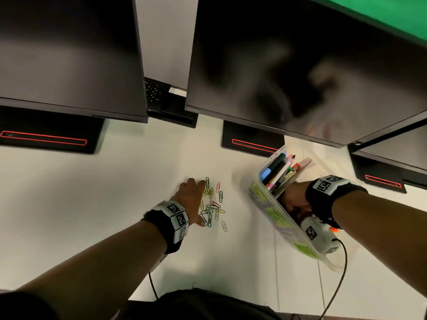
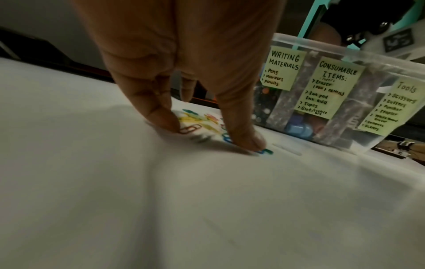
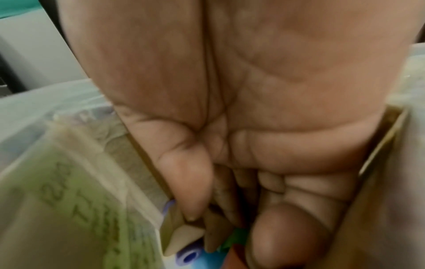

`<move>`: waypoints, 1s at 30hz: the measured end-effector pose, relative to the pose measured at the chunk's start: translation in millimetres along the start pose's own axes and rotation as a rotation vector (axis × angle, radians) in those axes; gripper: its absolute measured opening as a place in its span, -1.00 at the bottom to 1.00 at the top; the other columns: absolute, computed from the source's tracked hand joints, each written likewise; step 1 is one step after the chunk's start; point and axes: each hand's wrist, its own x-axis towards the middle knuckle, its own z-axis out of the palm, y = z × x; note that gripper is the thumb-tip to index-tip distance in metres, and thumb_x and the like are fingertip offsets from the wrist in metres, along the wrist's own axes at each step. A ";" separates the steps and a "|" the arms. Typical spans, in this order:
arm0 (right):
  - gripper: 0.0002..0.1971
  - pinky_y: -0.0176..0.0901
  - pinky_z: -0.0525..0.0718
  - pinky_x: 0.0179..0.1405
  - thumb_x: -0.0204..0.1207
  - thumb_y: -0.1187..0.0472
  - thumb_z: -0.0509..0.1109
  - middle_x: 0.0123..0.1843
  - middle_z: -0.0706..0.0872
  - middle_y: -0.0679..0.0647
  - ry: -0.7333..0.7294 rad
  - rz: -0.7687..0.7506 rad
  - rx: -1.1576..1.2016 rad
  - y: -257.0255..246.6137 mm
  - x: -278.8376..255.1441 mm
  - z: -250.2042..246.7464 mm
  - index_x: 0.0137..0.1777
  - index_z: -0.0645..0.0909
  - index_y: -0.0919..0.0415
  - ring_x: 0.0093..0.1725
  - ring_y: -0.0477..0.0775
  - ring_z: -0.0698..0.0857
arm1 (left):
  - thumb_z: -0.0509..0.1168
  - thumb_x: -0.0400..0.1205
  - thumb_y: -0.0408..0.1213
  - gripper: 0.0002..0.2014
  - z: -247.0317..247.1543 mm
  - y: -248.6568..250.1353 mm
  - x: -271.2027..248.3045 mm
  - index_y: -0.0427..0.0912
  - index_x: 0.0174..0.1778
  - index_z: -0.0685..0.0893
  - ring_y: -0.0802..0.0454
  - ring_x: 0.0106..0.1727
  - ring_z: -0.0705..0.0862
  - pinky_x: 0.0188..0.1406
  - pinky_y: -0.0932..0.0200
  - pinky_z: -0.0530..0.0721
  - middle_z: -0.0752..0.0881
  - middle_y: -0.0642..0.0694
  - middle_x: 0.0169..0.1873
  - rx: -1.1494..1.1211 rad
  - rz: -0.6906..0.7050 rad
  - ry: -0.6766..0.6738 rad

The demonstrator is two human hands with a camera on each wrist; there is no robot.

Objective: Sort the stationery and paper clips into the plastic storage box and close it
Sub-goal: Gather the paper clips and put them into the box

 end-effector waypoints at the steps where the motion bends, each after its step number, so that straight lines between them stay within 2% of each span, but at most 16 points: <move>1: -0.85 -0.07 0.68 -0.30 0.44 0.53 0.22 -0.22 0.61 0.30 -0.039 0.002 0.067 0.5 -0.1 1.2 -0.13 0.60 0.37 -0.29 0.22 0.64 | 0.62 0.24 0.01 0.11 2.0 4.4 1.7 -0.14 0.58 0.08 -0.16 0.41 0.39 0.41 -0.03 0.51 0.32 -0.20 0.37 -0.019 -0.034 0.003; 2: -0.82 -0.07 0.68 -0.36 0.43 0.56 0.19 -0.22 0.61 0.32 -0.046 -0.004 0.106 1.3 -2.0 3.0 -0.11 0.60 0.39 -0.33 0.23 0.63 | 0.62 0.24 -0.02 0.11 3.5 9.1 4.1 -0.16 0.57 0.08 -0.17 0.40 0.40 0.41 -0.02 0.51 0.31 -0.21 0.37 -0.046 -0.063 0.010; 5: -0.75 -0.16 0.67 -0.55 0.47 0.59 0.15 -0.27 0.61 0.27 -0.046 -0.009 0.119 1.2 -2.0 8.1 -0.22 0.57 0.30 -0.41 0.19 0.62 | 0.61 0.30 -0.14 0.02 4.4 19.8 13.1 -0.20 0.56 0.13 -0.17 0.39 0.45 0.42 0.01 0.51 0.31 -0.23 0.37 -0.179 -0.104 0.063; 8: -0.80 -0.17 0.71 -0.58 0.50 0.59 0.17 -0.20 0.57 0.23 -0.061 -0.021 0.127 0.6 -3.1 11.5 -0.10 0.55 0.33 -0.33 0.18 0.63 | 0.55 0.39 -0.20 -0.11 3.5 26.8 21.4 -0.20 0.55 0.19 -0.17 0.43 0.45 0.43 0.05 0.48 0.32 -0.23 0.41 -0.263 -0.096 0.116; 9: -0.79 -0.14 0.73 -0.55 0.50 0.59 0.17 -0.18 0.57 0.23 -0.074 -0.025 0.115 0.3 -3.4 12.1 -0.06 0.55 0.34 -0.29 0.19 0.64 | 0.55 0.39 -0.15 -0.12 3.9 27.9 21.6 -0.19 0.56 0.20 -0.16 0.45 0.42 0.45 0.05 0.46 0.31 -0.22 0.43 -0.275 -0.088 0.145; 11: -0.76 -0.01 0.78 -0.40 0.50 0.59 0.16 -0.12 0.61 0.28 -0.094 -0.035 0.135 1.6 -3.3 12.1 0.01 0.57 0.36 -0.22 0.24 0.67 | 0.53 0.34 0.08 -0.03 5.9 30.1 19.5 -0.12 0.57 0.18 -0.15 0.50 0.30 0.49 0.00 0.39 0.26 -0.18 0.47 -0.246 -0.071 0.219; 13: -0.77 0.06 0.77 -0.27 0.52 0.58 0.17 -0.12 0.63 0.27 -0.095 -0.043 0.135 3.5 -5.2 11.6 0.02 0.57 0.33 -0.22 0.23 0.69 | 0.44 0.20 0.36 0.17 10.7 30.8 17.0 -0.03 0.62 0.01 -0.19 0.62 0.07 0.57 -0.14 0.21 0.05 -0.18 0.59 -0.110 -0.063 0.198; 15: -0.81 -0.10 0.75 -0.33 0.56 0.54 0.17 -0.22 0.62 0.18 -0.102 -0.052 0.130 5.2 -6.5 12.7 -0.16 0.55 0.32 -0.33 0.07 0.68 | 0.37 0.11 0.50 0.31 18.9 29.6 17.9 0.05 0.63 -0.21 -0.24 0.67 -0.21 0.59 -0.31 -0.05 -0.23 -0.16 0.65 0.048 -0.017 0.087; 16: -0.76 -0.20 0.72 -0.39 0.57 0.52 0.17 -0.28 0.60 0.14 -0.091 -0.058 0.118 5.2 -8.8 12.2 -0.27 0.53 0.29 -0.41 -0.01 0.66 | 0.35 0.08 0.52 0.35 24.0 28.7 19.4 0.07 0.62 -0.28 -0.26 0.66 -0.28 0.58 -0.37 -0.12 -0.30 -0.17 0.64 0.115 0.010 0.042; 18: -0.69 -0.32 0.64 -0.43 0.59 0.48 0.17 -0.35 0.57 0.09 -0.068 -0.092 0.091 6.6 -13.5 9.2 -0.37 0.49 0.22 -0.49 -0.10 0.61 | 0.34 0.09 0.53 0.37 32.5 27.9 21.5 0.05 0.62 -0.32 -0.29 0.65 -0.33 0.55 -0.42 -0.19 -0.36 -0.21 0.63 0.248 0.050 -0.019; 19: -0.71 -0.33 0.64 -0.43 0.59 0.43 0.19 -0.37 0.59 0.09 -0.044 -0.117 0.075 8.4 -16.5 5.7 -0.36 0.51 0.22 -0.51 -0.10 0.61 | 0.34 0.13 0.51 0.34 34.5 27.9 22.5 0.03 0.62 -0.31 -0.30 0.65 -0.33 0.55 -0.41 -0.19 -0.36 -0.22 0.63 0.286 0.068 -0.028; 22: -0.86 -0.24 0.72 -0.38 0.59 0.32 0.25 -0.34 0.72 0.13 -0.043 -0.140 0.094 15.5 -35.9 -8.8 -0.14 0.62 0.33 -0.42 0.01 0.68 | 0.32 0.36 0.36 0.10 30.2 29.1 25.6 0.00 0.65 -0.14 -0.25 0.67 -0.25 0.62 -0.26 -0.14 -0.24 -0.17 0.66 0.260 0.144 -0.017; 23: -0.85 -0.22 0.73 -0.36 0.58 0.33 0.27 -0.40 0.74 0.13 -0.023 -0.161 0.133 18.5 -44.0 -13.5 -0.14 0.64 0.36 -0.44 0.01 0.70 | 0.31 0.45 0.28 -0.01 27.2 28.9 25.8 0.00 0.66 -0.07 -0.22 0.68 -0.21 0.64 -0.18 -0.12 -0.18 -0.14 0.67 0.228 0.174 -0.011; 26: -0.70 -0.34 0.64 -0.59 0.56 0.37 0.30 -0.69 0.63 -0.03 0.116 -0.171 0.190 33.9 -58.2 -26.8 -0.43 0.60 0.30 -0.70 -0.15 0.62 | 0.25 0.64 -0.06 -0.35 22.8 29.5 20.5 -0.01 0.63 0.16 -0.07 0.69 -0.06 0.64 0.16 -0.03 0.00 -0.08 0.67 0.092 0.249 0.020; 28: -0.69 -0.32 0.61 -0.51 0.52 0.35 0.36 -0.70 0.64 -0.05 0.279 -0.133 0.185 40.8 -56.9 -34.3 -0.48 0.58 0.24 -0.64 -0.11 0.66 | 0.21 0.69 -0.24 -0.52 26.1 24.9 19.9 -0.04 0.56 0.35 0.00 0.66 0.12 0.54 0.36 0.11 0.19 -0.08 0.62 0.022 0.286 0.069; 30: -0.75 -0.21 0.66 -0.39 0.47 0.32 0.40 -0.53 0.69 0.09 0.384 -0.102 0.214 50.2 -59.1 -33.1 -0.45 0.57 0.22 -0.43 0.05 0.72 | 0.17 0.70 -0.29 -0.62 24.9 26.1 15.2 -0.11 0.45 0.51 -0.03 0.54 0.34 0.46 0.28 0.31 0.42 -0.06 0.50 0.133 0.358 0.121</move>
